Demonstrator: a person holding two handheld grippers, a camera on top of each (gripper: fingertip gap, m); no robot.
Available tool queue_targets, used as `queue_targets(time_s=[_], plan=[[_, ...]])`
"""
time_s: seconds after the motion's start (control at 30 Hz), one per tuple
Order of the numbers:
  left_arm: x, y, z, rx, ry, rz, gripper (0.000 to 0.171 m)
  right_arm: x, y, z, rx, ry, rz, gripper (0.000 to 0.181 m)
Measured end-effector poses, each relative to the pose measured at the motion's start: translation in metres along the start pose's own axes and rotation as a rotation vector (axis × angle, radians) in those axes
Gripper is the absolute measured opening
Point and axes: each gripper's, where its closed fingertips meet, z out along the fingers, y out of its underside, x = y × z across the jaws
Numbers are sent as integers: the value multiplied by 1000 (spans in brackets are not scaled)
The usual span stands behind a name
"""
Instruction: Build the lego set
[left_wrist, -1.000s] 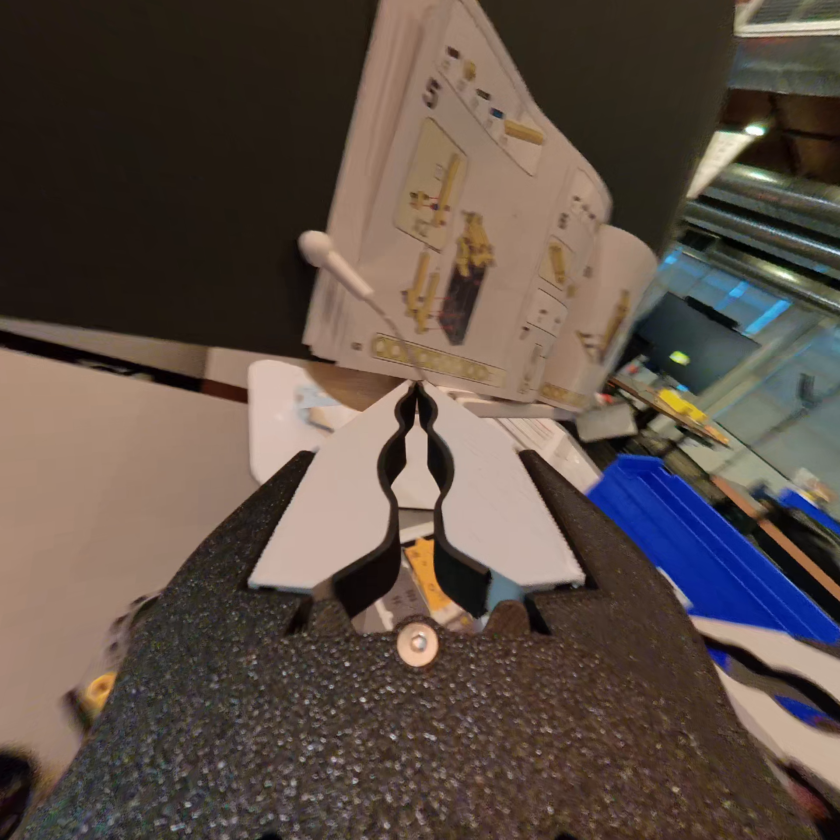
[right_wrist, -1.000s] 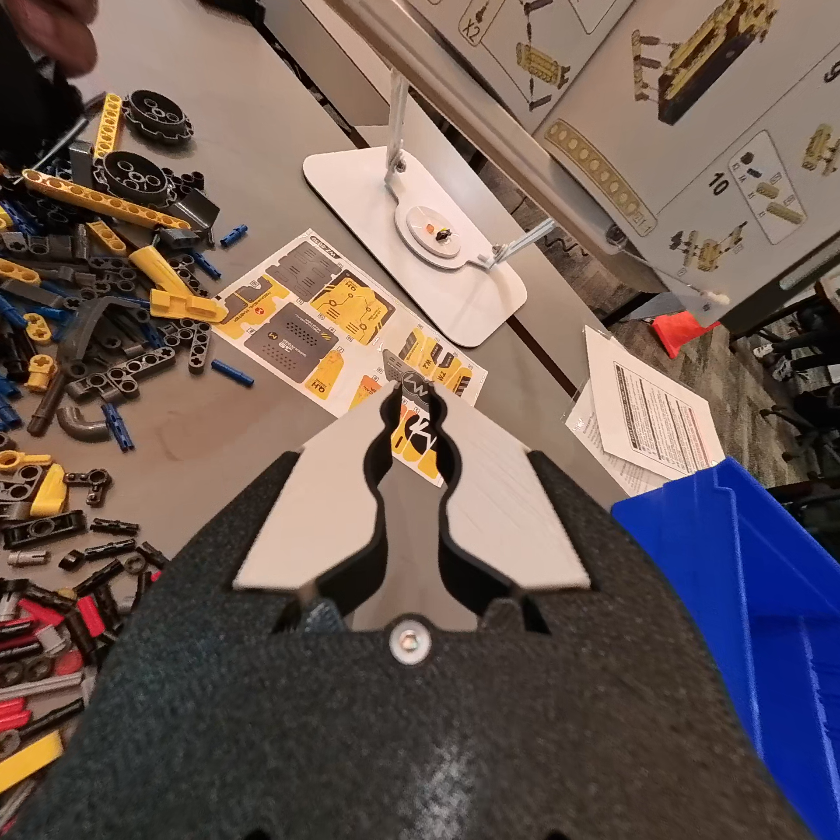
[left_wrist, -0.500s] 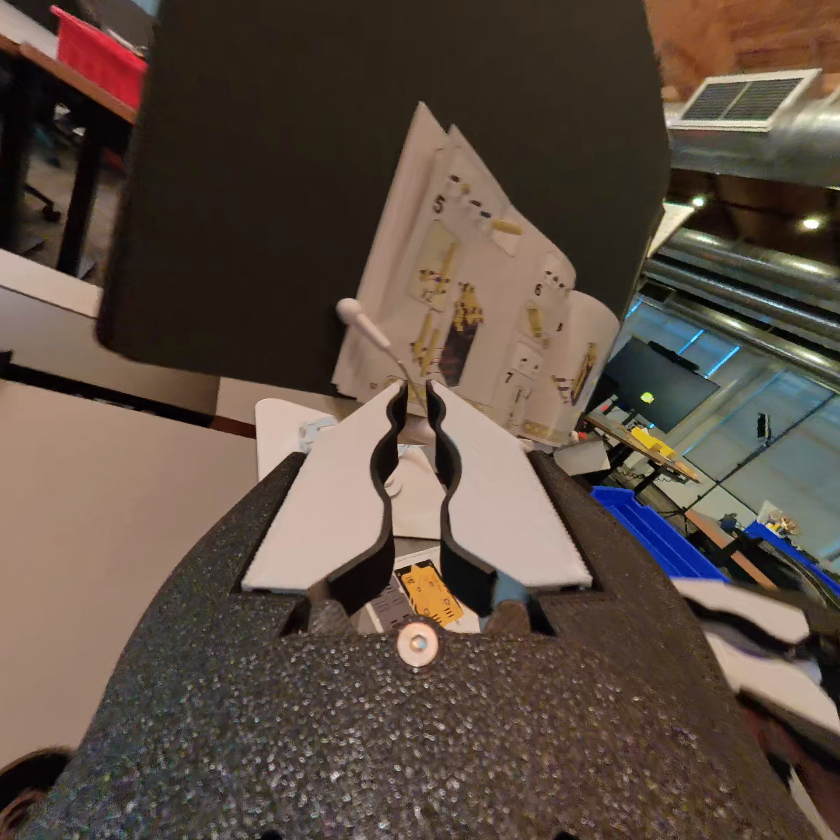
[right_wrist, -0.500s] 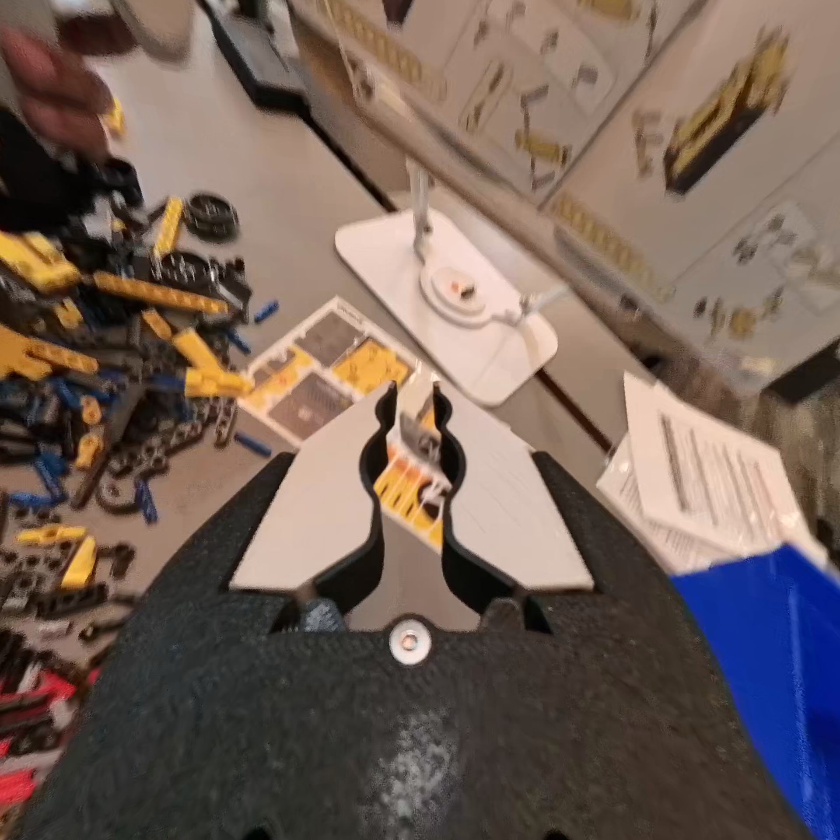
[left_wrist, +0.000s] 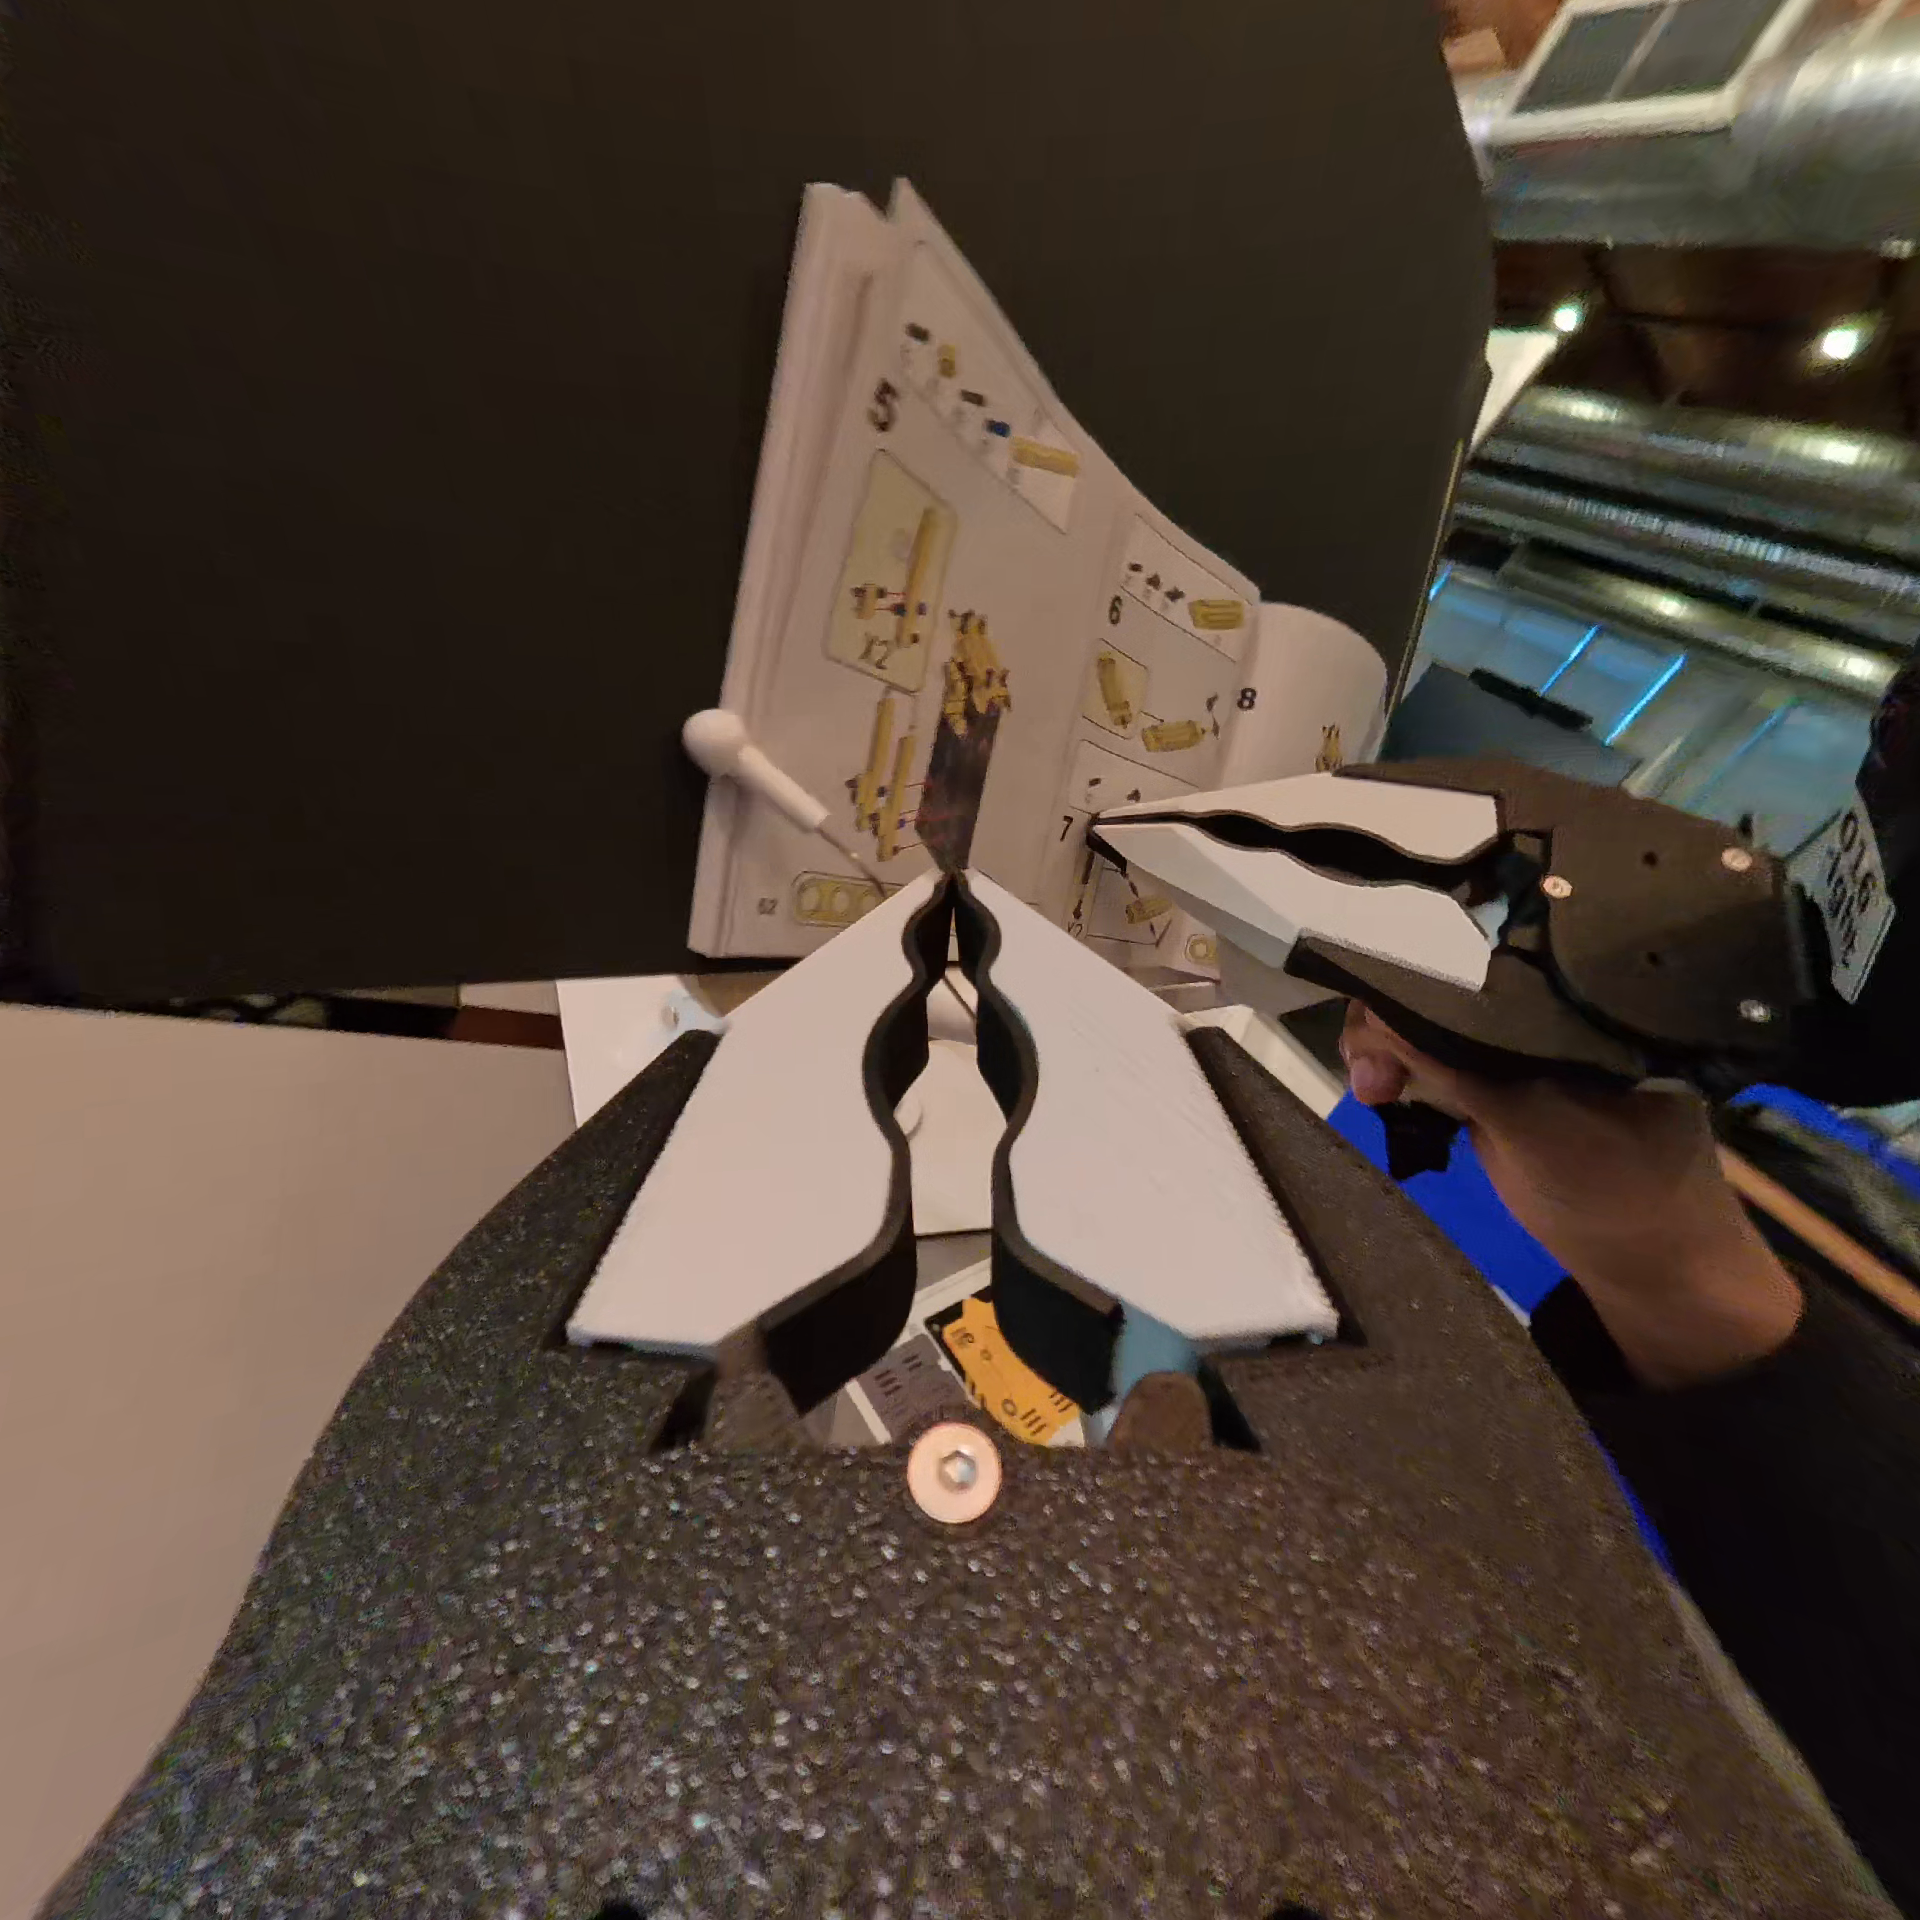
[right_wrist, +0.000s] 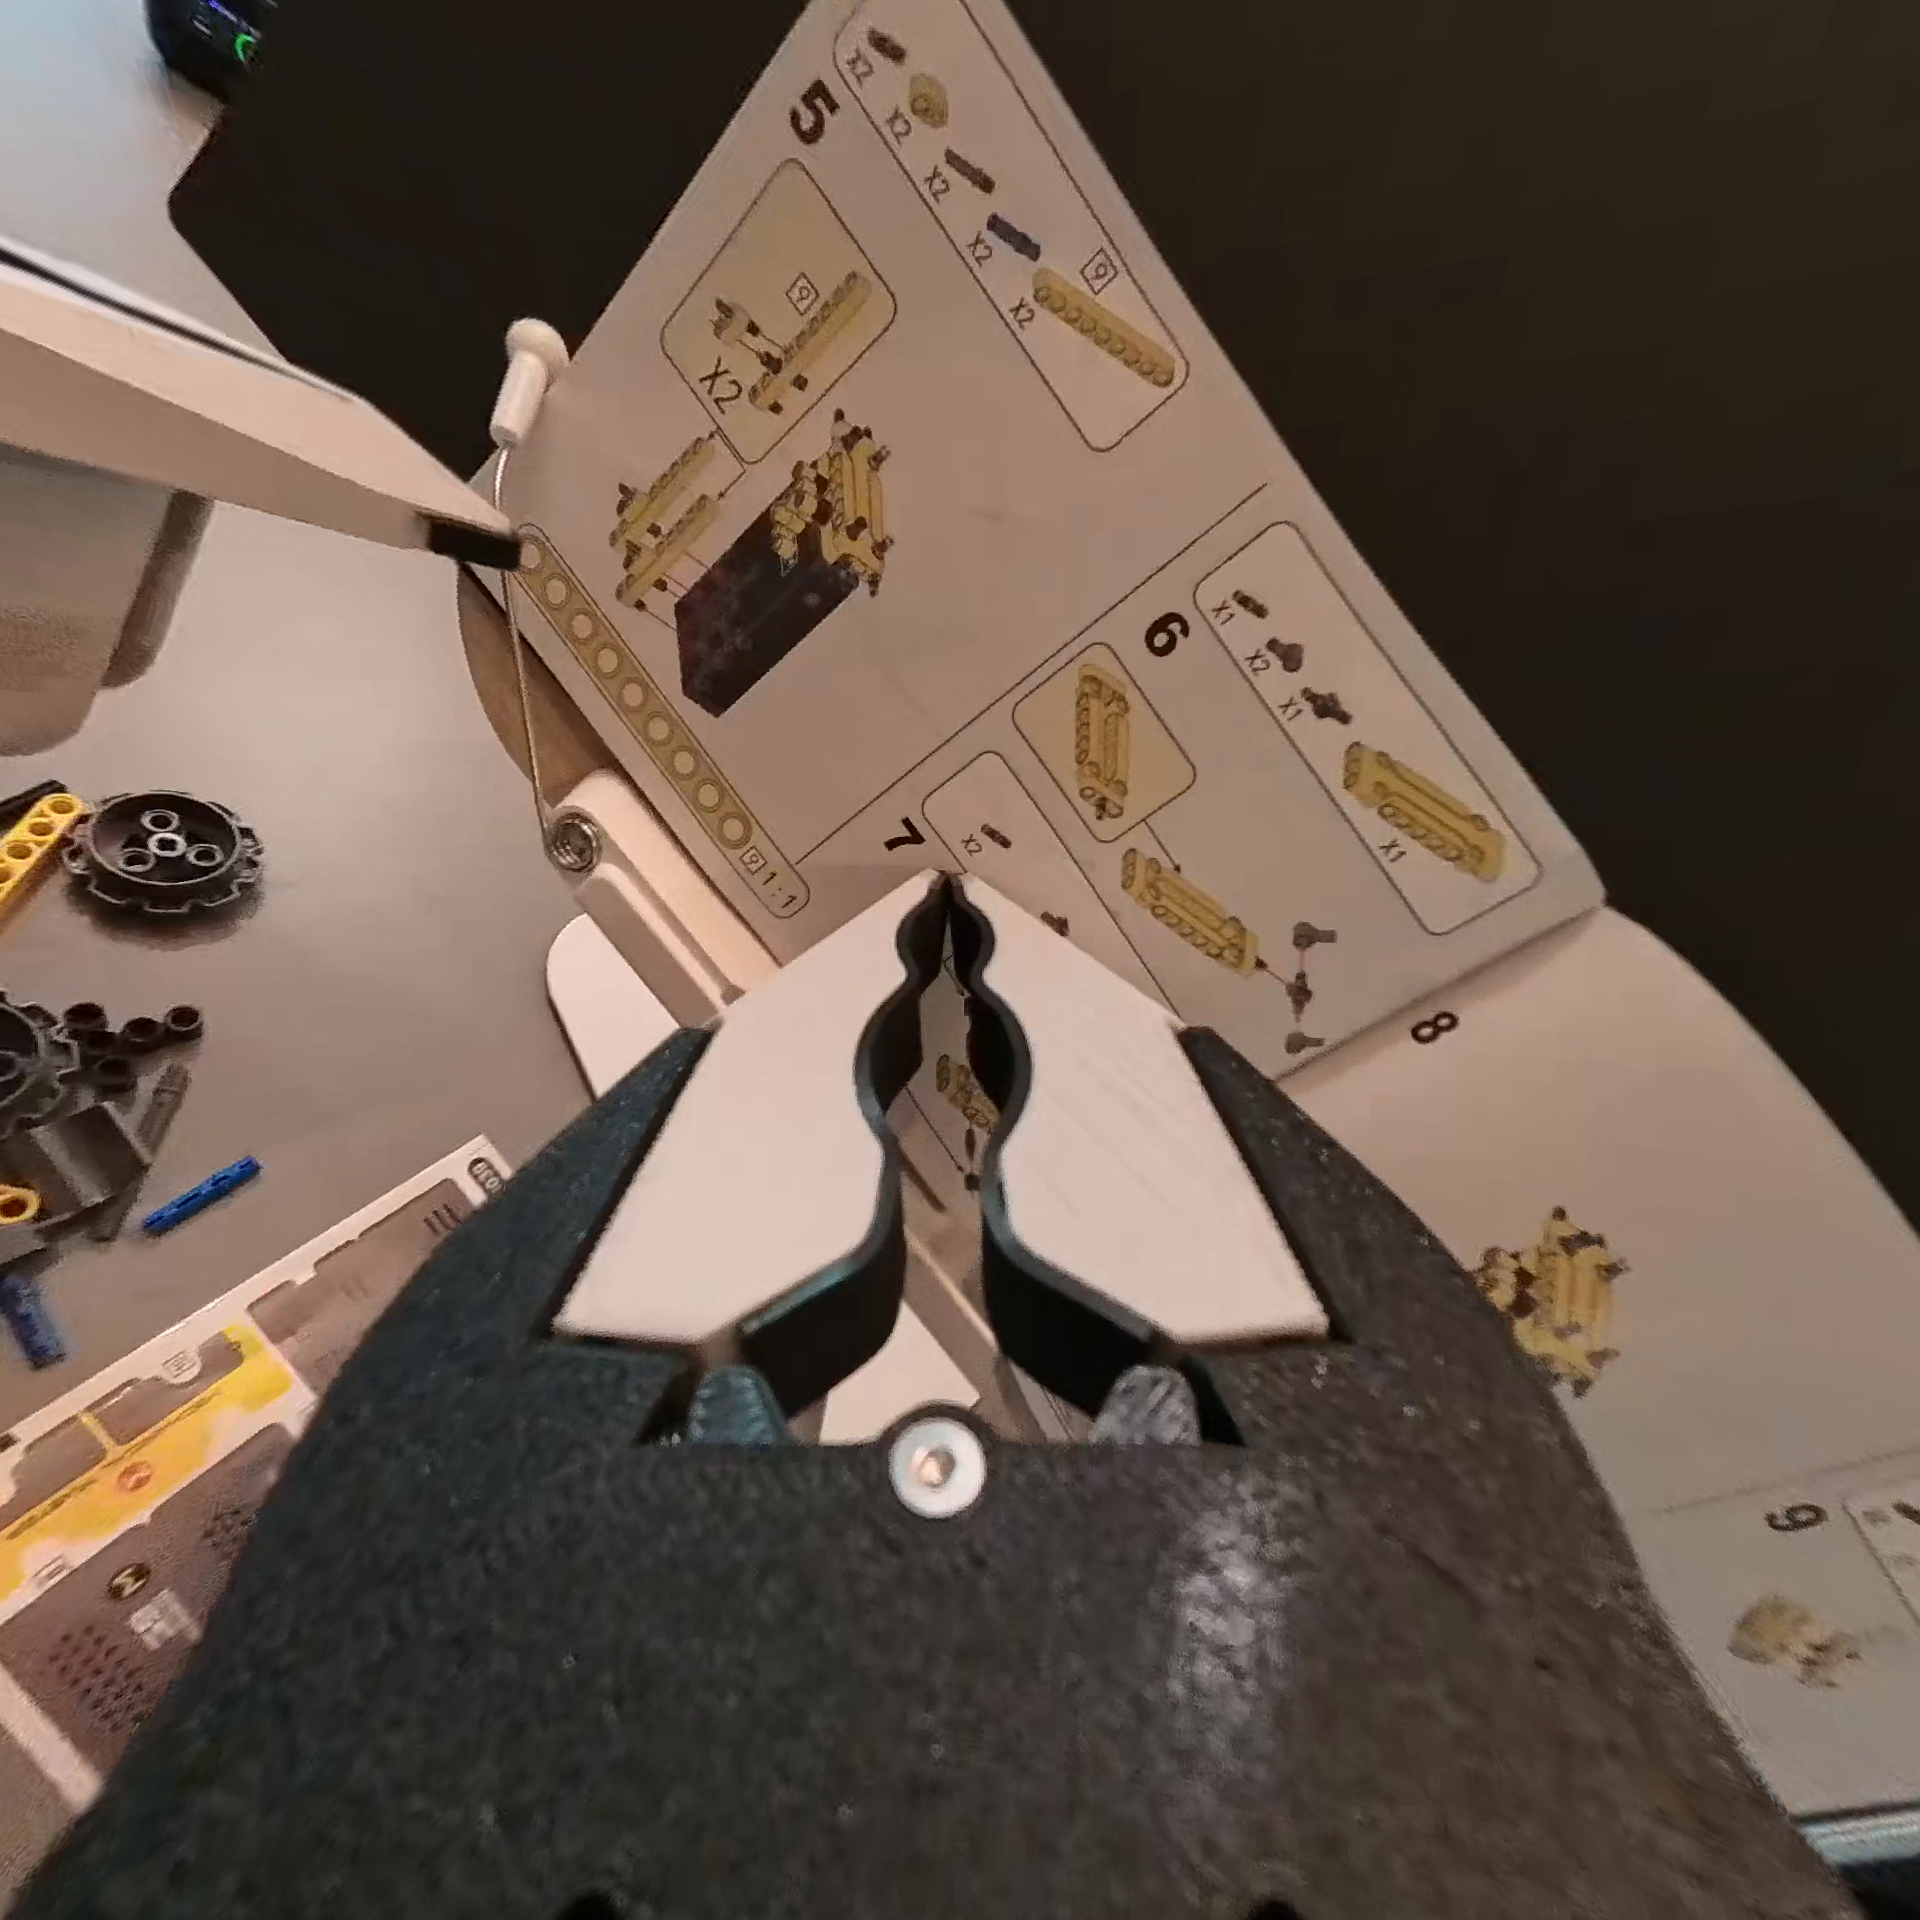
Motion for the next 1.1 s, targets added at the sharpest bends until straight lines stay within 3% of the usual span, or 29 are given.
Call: queue_targets(time_s=[0.2,0.37,0.5,0.57,0.63,0.73,1.1], plan=[[15,7,11,-11,-2,178,0,-1,0,0,74,-14,78,0],[-14,-8,-11,129,-166,66,1,-2,0,0,73,-27,132,0],[-21,1,-2,50,-176,20,27,-2,0,1,71,-20,144,0],[-22,8,4,7,-171,-10,30,-3,0,1,72,-20,150,0],[-24,5,5,19,-183,13,28,-3,0,2,72,-31,155,0],[-24,-2,6,51,-178,63,4,-4,0,3,56,-74,180,0],[-15,-6,8,67,-106,116,2,-4,0,4,77,-102,266,0]])
